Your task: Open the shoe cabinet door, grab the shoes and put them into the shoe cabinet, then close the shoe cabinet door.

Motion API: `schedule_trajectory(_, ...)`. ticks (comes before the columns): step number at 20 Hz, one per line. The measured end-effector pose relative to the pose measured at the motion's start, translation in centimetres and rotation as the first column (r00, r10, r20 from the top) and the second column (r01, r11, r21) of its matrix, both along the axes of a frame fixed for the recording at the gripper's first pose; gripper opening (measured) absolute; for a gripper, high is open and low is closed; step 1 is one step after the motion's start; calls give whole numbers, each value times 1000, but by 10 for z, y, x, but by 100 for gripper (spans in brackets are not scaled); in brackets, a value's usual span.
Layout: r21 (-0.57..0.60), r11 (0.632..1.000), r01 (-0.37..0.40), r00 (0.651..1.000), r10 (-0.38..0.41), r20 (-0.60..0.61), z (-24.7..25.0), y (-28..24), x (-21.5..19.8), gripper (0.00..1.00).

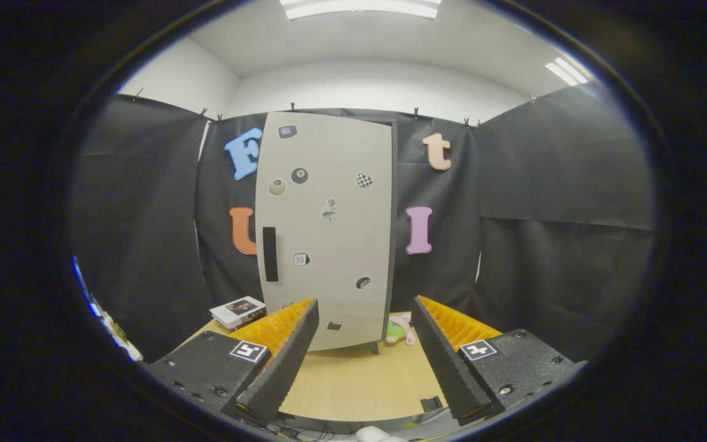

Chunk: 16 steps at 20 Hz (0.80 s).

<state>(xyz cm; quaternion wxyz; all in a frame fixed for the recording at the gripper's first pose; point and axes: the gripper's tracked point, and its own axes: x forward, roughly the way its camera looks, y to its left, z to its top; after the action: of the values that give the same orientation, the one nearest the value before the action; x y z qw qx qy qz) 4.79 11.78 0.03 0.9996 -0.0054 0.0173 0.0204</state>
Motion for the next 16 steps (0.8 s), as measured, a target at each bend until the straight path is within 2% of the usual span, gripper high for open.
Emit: schedule_trajectory(16,0,999,36,999,-36,-4,-6,-15,7,99)
